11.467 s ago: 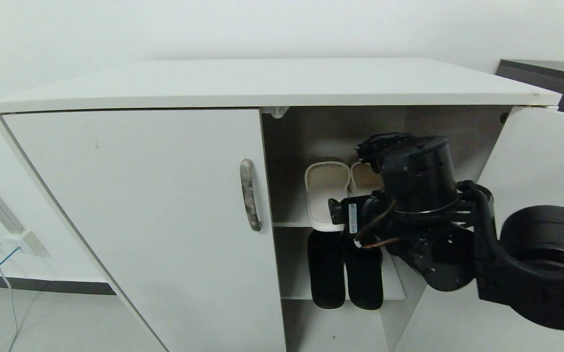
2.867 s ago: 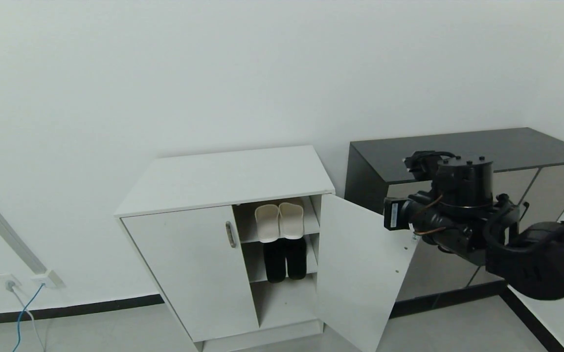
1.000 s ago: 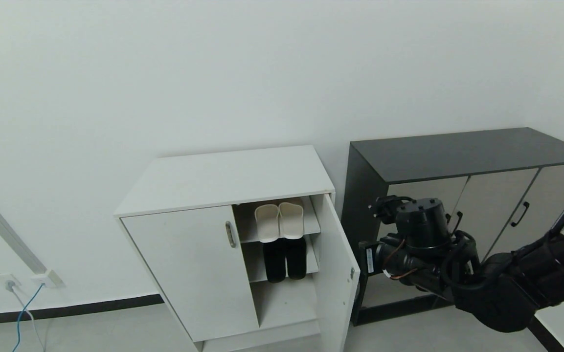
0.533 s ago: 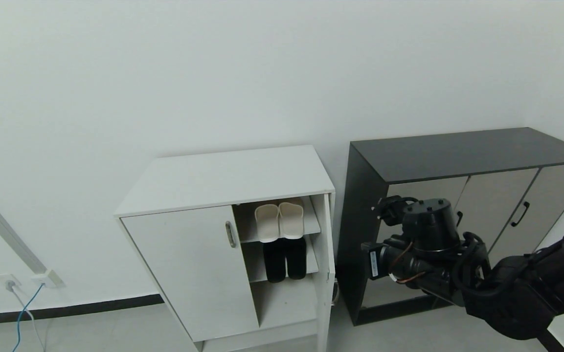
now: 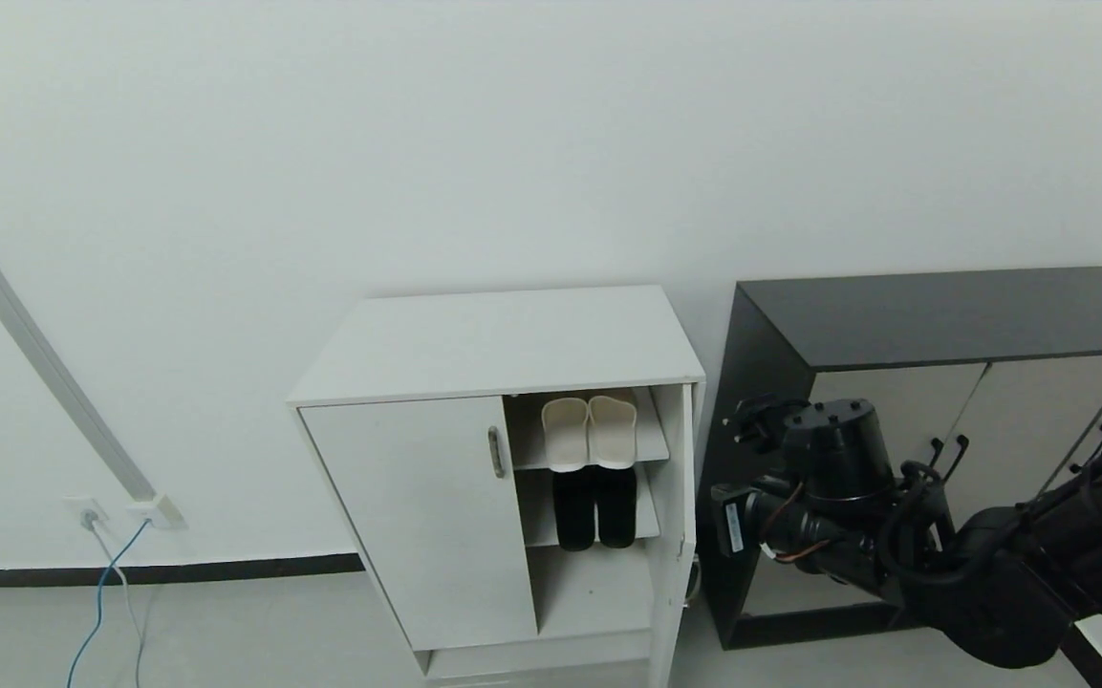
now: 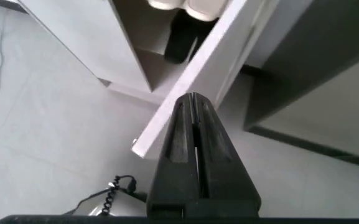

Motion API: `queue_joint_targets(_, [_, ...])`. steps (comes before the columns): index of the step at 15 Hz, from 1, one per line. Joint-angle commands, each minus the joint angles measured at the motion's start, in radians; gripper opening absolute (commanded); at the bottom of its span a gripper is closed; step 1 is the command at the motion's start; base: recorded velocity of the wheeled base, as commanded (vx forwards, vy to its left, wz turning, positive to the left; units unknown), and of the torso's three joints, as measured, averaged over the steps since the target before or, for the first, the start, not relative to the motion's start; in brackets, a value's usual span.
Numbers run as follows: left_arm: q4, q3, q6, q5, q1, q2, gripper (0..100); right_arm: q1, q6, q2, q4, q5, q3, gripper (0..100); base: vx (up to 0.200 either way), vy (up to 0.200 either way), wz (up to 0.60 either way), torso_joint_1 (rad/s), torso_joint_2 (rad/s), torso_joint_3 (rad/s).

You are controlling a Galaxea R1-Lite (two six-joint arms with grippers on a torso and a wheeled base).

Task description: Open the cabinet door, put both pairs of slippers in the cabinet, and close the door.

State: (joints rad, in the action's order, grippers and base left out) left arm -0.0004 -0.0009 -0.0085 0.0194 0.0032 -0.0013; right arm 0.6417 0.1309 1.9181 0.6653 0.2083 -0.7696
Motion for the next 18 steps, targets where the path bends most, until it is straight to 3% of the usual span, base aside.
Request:
queue_joint_targets(1, [-0.001, -0.001, -0.001, -0.001, 0.000, 0.001, 0, -0.013, -0.017, 0.010, 0.000, 0.016, 0.001, 0, 0.000, 0.000, 0.00, 0.000, 0.00, 0.000])
queue_joint_targets(7, [-0.001, -0.002, -0.001, -0.001, 0.000, 0.001, 0, -0.024, -0.045, 0.125, 0.068, 0.049, -0.010, 0, 0.000, 0.000, 0.00, 0.000, 0.00, 0.000])
queue_joint_targets(13, [-0.001, -0.001, -0.001, 0.001, 0.000, 0.001, 0, 0.067, 0.001, 0.187, 0.154, 0.034, -0.054, 0, 0.000, 0.000, 0.00, 0.000, 0.00, 0.000])
queue_joint_targets(18, [-0.001, -0.001, -0.001, 0.001, 0.000, 0.001, 0, 0.075, 0.010, 0.156, 0.169, 0.031, -0.031, 0, 0.000, 0.000, 0.00, 0.000, 0.00, 0.000])
